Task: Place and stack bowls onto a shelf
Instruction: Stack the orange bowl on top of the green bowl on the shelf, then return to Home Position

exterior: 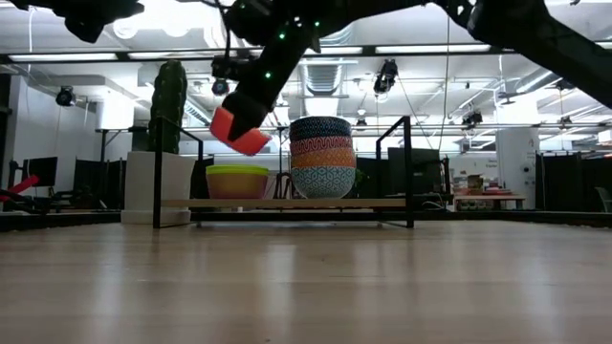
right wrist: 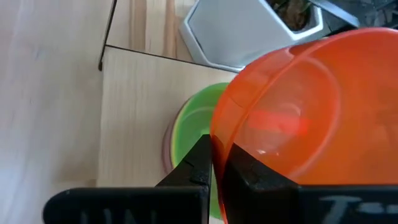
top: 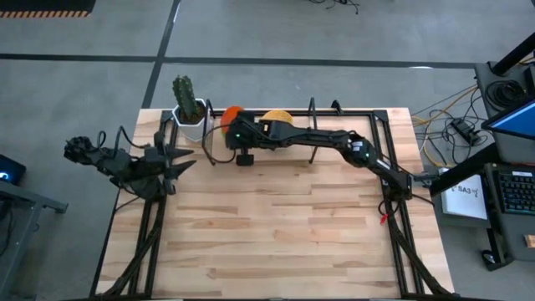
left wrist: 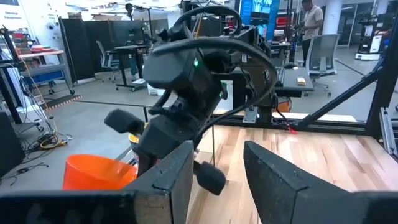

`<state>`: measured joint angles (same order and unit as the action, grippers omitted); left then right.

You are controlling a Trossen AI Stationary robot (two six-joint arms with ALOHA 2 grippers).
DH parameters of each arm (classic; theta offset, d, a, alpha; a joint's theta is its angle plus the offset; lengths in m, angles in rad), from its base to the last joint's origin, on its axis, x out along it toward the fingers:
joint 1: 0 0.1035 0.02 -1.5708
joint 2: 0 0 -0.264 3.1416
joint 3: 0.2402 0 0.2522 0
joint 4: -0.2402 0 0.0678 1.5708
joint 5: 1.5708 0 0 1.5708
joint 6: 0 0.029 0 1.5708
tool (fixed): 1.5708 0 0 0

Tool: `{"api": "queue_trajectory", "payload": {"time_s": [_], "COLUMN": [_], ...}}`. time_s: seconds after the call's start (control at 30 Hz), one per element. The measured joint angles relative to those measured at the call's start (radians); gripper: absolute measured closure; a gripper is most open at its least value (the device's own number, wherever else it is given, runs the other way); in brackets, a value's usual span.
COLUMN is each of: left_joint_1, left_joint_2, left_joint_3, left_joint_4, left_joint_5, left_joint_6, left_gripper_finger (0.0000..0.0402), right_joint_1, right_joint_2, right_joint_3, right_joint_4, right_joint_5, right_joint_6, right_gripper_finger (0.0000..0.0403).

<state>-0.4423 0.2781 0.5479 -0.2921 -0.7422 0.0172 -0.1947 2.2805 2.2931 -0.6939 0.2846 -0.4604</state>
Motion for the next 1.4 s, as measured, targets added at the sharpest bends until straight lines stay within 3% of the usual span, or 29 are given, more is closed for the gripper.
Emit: {"api": "queue_trajectory", "payload": {"time_s": [0.3, 0.7, 0.9, 1.03, 1.2, 1.4], "left_joint_1": [0.0, 0.0, 0.0, 0.0, 0.0, 0.0], "left_joint_2": [0.001, 0.001, 0.001, 0.001, -0.001, -0.003], "left_joint_3": [-0.001, -0.001, -0.001, -0.001, -0.001, -0.08], "left_joint_4": [-0.012, -0.012, -0.02, -0.053, -0.143, -0.149], "left_joint_5": [0.0, 0.0, 0.0, 0.001, 0.002, 0.002], "left_joint_6": [0.0, 0.0, -0.001, -0.026, -0.145, -0.293], "left_gripper_finger": [0.0276, 0.0276, 0.0276, 0.0276, 0.0276, 0.0276], "right_joint_1": [-0.005, -0.011, -0.008, 0.001, 0.013, 0.045], "right_joint_2": [0.058, 0.056, 0.042, 0.001, -0.084, -0.268], "right_joint_3": [0.009, 0.008, 0.01, 0.0, -0.139, -0.485], "right_joint_4": [0.027, 0.03, 0.012, -0.042, -0.012, 0.232], "right_joint_5": [0.004, 0.004, 0.002, -0.132, -0.306, -0.353], "right_joint_6": [-0.01, 0.027, 0.074, 0.129, 0.155, 0.174], "right_gripper_finger": [0.0387, 0.0306, 0.0292, 0.0298, 0.0313, 0.0335]}}
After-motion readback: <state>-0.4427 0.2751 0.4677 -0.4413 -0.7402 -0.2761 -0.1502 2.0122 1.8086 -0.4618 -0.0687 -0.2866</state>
